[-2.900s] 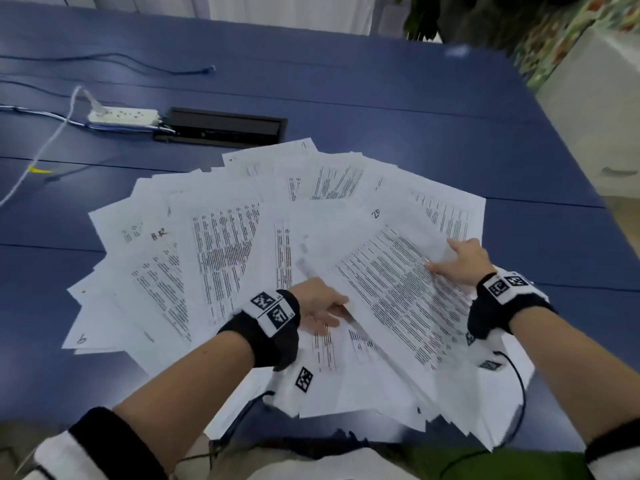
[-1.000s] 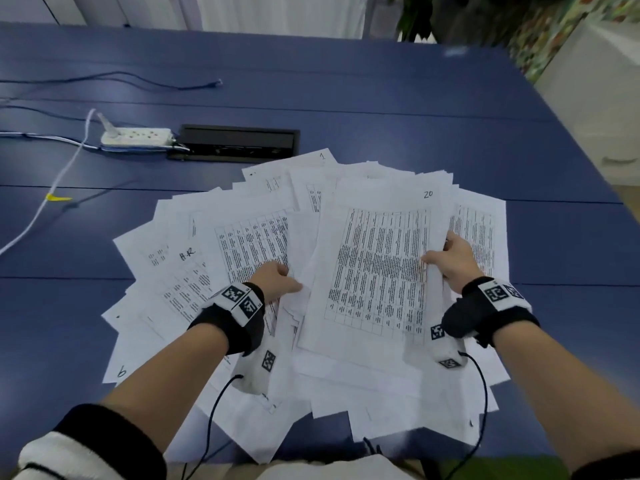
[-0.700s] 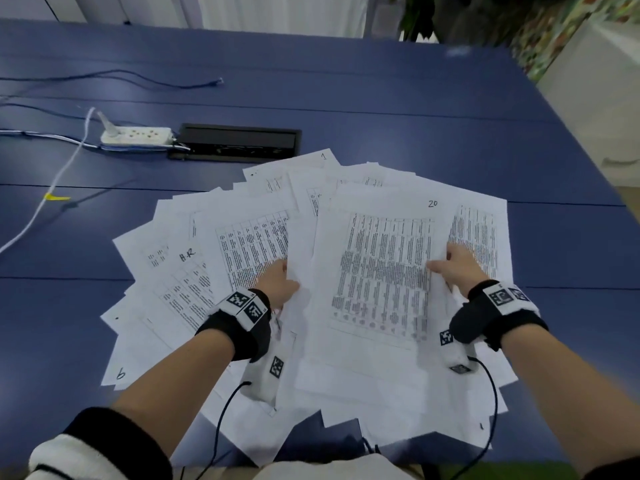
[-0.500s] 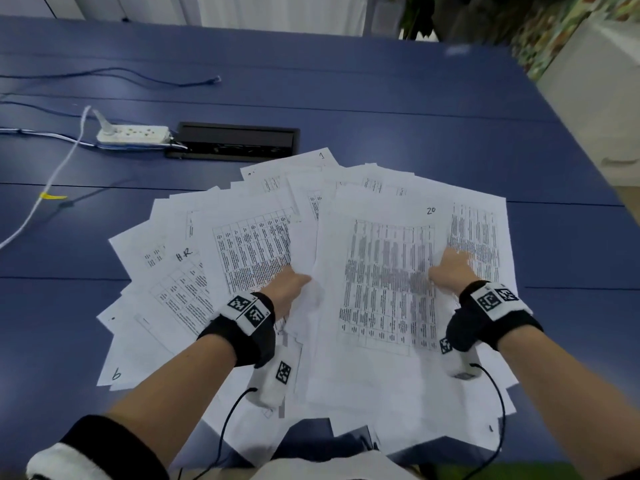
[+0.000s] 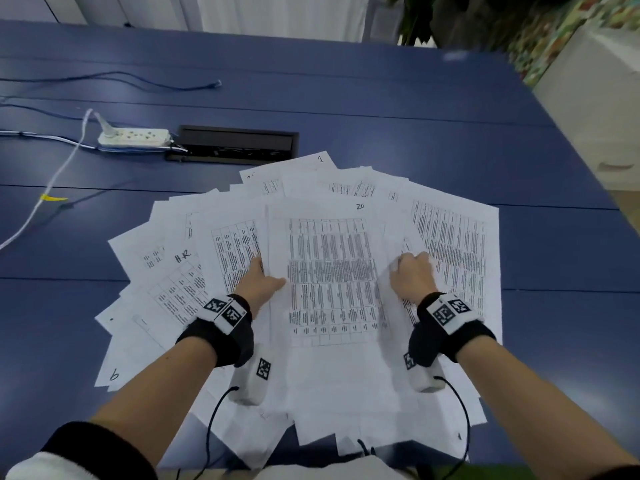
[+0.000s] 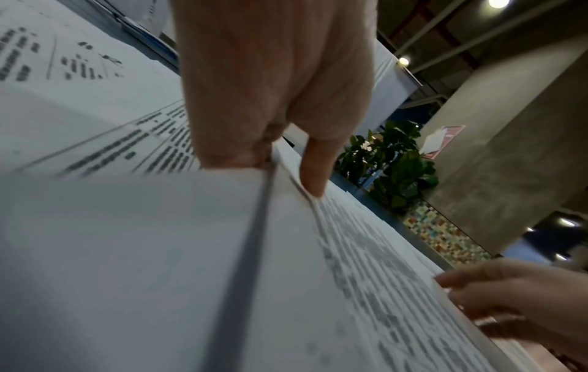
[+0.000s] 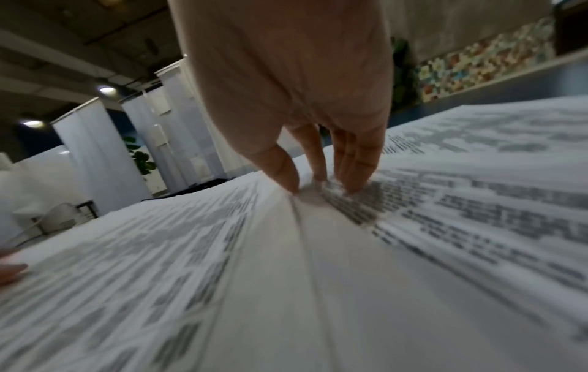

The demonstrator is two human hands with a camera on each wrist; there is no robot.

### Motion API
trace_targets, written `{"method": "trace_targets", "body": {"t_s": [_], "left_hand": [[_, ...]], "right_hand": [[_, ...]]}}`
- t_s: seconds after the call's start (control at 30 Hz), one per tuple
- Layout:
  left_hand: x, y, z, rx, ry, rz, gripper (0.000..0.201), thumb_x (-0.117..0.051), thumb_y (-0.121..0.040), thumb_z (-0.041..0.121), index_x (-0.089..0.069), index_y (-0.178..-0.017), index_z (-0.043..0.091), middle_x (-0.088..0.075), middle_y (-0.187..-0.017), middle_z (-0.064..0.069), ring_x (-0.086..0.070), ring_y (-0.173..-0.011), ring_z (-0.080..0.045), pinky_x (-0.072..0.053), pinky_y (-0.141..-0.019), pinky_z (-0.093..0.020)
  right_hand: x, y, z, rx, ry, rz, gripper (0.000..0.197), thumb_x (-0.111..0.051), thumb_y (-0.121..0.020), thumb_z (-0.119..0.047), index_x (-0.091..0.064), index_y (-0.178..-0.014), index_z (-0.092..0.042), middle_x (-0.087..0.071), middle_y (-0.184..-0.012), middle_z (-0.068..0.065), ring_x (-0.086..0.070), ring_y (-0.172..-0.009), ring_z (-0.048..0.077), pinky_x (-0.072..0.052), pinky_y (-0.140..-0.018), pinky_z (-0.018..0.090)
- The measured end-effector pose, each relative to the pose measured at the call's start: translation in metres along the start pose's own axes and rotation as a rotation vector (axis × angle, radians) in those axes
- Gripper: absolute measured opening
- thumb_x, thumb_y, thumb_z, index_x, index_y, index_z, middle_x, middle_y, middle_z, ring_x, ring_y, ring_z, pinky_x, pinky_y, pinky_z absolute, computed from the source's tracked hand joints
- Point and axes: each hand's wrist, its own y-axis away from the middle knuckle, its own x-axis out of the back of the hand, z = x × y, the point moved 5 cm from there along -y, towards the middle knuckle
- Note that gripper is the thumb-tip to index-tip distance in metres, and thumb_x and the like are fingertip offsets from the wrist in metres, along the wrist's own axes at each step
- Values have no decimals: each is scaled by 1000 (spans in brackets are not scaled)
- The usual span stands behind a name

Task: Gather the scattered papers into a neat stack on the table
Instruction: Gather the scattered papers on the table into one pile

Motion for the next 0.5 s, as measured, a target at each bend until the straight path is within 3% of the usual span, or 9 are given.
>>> {"method": "trace_targets", "body": {"t_s": [0.03, 0.1, 0.2, 0.27, 0.37, 0.43, 0.5], "left_hand": [[-4, 1, -3, 20, -28, -52, 76, -63, -82, 2, -21, -145, 12, -41, -145, -14, -44, -129, -30, -37, -108, -45], [-5, 1, -4, 5, -67, -63, 86, -68, -79, 4, -17, -147, 15, -32, -151, -10, -35, -137, -30, -29, -113, -48], [5, -2, -5, -23, 24, 25, 85, -67, -77, -6, -20, -146, 14, -39, -146, -12, -44, -129, -30, -34, -110, -45], [11, -3, -5, -12, 51, 36, 86, -65, -78, -7, -18, -147, 15, -35, -148, -11, -40, -133, -30, -31, -112, -44], [10, -6, -3, 25, 57, -47, 89, -65, -81, -2, -11, -148, 19, -22, -155, -8, -25, -141, -29, -23, -115, -45], [5, -9, 2, 21, 25, -107, 88, -65, -82, 3, -9, -148, 19, -25, -154, -11, -32, -138, -33, -26, -114, -47], [5, -10, 5, 19, -74, -80, 86, -64, -84, 8, -6, -148, 15, -24, -153, -14, -34, -136, -39, -29, -112, -48]], "right_hand": [[0, 0, -2, 18, 5, 1, 33, -35, -93, -6, -46, -123, 2, -34, -134, 22, -37, -122, 38, -35, -105, 42], [9, -4, 6, 14, -16, 48, 35, -37, -94, -12, -50, -124, -2, -35, -136, 18, -42, -121, 37, -37, -103, 47], [24, -13, 32, -12, 37, 89, 38, -36, -93, -20, -46, -128, -12, -33, -142, 11, -34, -131, 33, -26, -108, 55], [21, -18, 41, 46, 80, 45, 39, -31, -95, -22, -38, -133, -14, -33, -143, 8, -31, -133, 32, -24, -107, 57], [6, -14, 28, 182, 73, -4, 38, -28, -97, -22, -37, -132, -11, -34, -142, 11, -33, -131, 34, -33, -103, 53], [-2, -8, 10, 274, -6, -21, 42, -28, -99, -17, -34, -141, -11, -29, -151, 8, -27, -137, 31, -27, -111, 48], [-1, -3, -4, 315, -178, -41, 43, -30, -99, -11, -36, -141, -7, -33, -151, 8, -29, -138, 28, -22, -112, 34]]}}
